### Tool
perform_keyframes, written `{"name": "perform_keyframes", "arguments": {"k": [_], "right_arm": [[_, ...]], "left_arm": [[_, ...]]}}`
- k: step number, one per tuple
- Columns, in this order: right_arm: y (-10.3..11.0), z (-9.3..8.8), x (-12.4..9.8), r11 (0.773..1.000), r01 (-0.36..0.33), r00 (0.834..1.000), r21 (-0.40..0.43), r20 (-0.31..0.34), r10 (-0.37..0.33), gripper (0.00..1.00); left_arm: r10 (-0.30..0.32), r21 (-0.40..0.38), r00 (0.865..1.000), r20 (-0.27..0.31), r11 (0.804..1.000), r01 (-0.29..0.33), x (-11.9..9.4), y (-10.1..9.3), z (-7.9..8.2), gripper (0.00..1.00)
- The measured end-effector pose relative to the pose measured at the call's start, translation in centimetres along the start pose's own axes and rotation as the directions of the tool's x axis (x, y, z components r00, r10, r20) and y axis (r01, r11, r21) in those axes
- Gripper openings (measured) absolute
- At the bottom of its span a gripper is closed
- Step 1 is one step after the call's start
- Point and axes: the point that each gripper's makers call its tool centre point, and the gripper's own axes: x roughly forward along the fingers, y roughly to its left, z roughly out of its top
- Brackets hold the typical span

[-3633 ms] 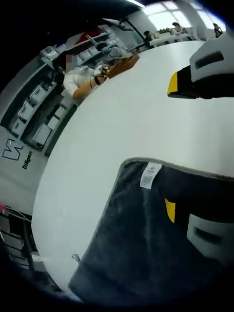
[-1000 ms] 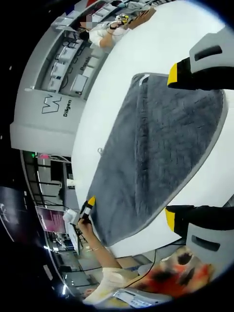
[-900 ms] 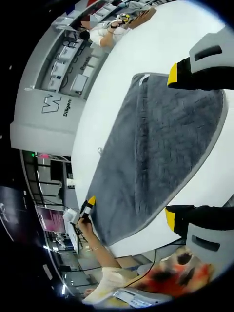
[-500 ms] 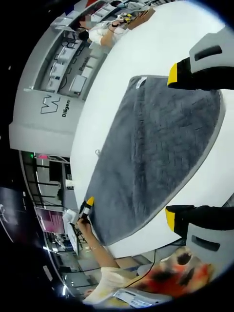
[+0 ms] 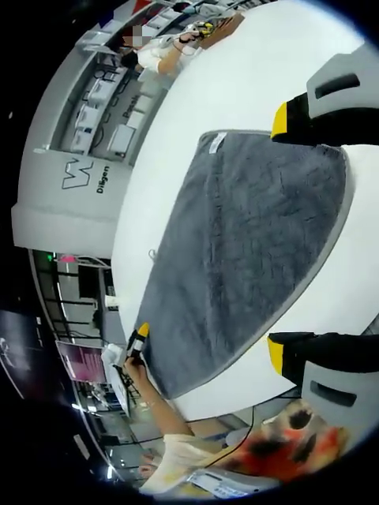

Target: Open the folded towel by lifting each exposed corner and separating the folded layers until the towel lies flat within the target outline without major curled edges

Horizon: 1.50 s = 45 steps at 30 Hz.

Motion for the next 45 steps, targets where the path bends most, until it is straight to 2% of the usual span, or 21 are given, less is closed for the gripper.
{"name": "perform_keyframes", "arguments": {"k": [14,34,40,42,45], "right_arm": [[-0.3,-0.3,0.3,1.000,0.002,1.000,0.018,-0.007,-0.002,0.99],[-0.4,-0.8,-0.3,0.999,0.007,1.000,0.038,0.007,-0.007,0.99],[-0.3,-0.4,-0.1,0.999,0.002,1.000,0.035,0.011,-0.002,0.99],[-0.3,-0.4,0.0,0.999,0.001,1.000,0.034,0.010,-0.001,0.99],[-0.1,-0.1,0.3,1.000,-0.006,1.000,0.031,0.012,0.005,0.99]], "left_arm": [[0.015,-0.007,1.000,0.005,1.000,-0.015,0.0,1.3,0.0,0.93],[0.025,-0.002,0.999,-0.026,1.000,-0.025,-0.3,1.7,-0.1,0.92],[0.006,-0.009,0.999,0.038,1.000,-0.005,-1.5,0.9,1.7,0.94],[-0.004,-0.003,0.997,0.078,1.000,0.004,-2.8,0.0,3.0,0.94],[-0.016,0.014,0.994,0.104,1.000,0.014,-4.8,-1.5,4.2,0.94]]}}
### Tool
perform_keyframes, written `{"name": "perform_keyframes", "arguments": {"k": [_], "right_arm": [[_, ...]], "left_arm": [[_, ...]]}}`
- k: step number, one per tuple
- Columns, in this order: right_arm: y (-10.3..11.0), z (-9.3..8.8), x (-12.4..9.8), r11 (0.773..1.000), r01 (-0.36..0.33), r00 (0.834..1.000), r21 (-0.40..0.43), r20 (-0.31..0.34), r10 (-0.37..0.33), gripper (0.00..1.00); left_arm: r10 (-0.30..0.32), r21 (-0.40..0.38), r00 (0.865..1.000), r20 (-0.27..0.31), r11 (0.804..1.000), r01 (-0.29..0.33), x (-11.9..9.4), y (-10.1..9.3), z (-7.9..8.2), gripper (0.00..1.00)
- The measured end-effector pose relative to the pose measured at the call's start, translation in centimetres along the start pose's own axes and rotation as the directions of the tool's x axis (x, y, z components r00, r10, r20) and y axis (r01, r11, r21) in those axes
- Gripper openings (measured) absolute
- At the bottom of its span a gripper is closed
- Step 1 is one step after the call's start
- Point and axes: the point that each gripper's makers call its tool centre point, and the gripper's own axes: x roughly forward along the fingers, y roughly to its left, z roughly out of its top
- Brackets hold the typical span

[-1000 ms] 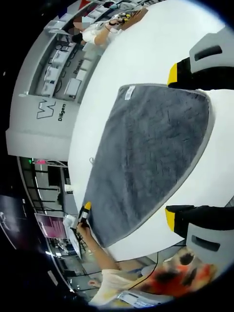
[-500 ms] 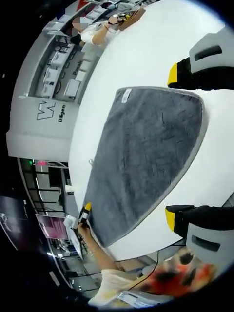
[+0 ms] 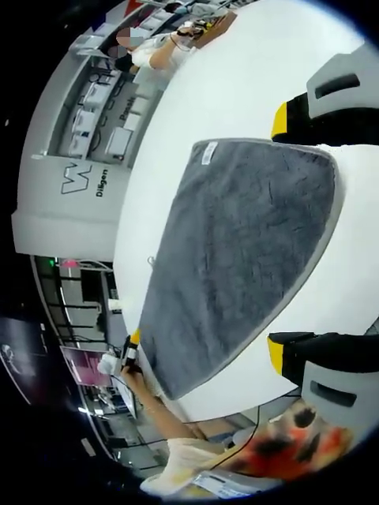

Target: Open the folded towel by lifting each exposed corner and separating the folded layers until the towel lies flat within the target outline without major curled edges

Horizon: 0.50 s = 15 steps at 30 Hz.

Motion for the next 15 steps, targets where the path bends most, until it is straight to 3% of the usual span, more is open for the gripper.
{"name": "perform_keyframes", "arguments": {"k": [5,8,12,15], "right_arm": [[0.0,0.7,0.6,1.000,-0.015,1.000,0.001,0.015,0.015,0.99],[-0.2,1.2,1.4,0.999,-0.028,0.999,0.014,0.030,0.028,0.99],[-0.3,2.0,2.4,0.999,-0.039,0.998,0.010,0.059,0.039,0.99],[-0.3,2.2,3.4,0.999,-0.041,0.997,0.023,0.071,0.039,0.99]], "left_arm": [[-0.019,0.035,1.000,-0.002,0.999,0.019,-1.7,-2.2,0.1,0.94],[-0.033,0.048,0.999,-0.040,0.998,0.035,-2.6,-4.1,-1.2,0.94],[-0.003,0.084,0.997,-0.083,0.996,0.010,-3.1,-5.4,-3.4,0.94],[0.012,0.088,0.996,-0.083,0.996,-0.005,-3.4,-6.1,-4.4,0.94]]}}
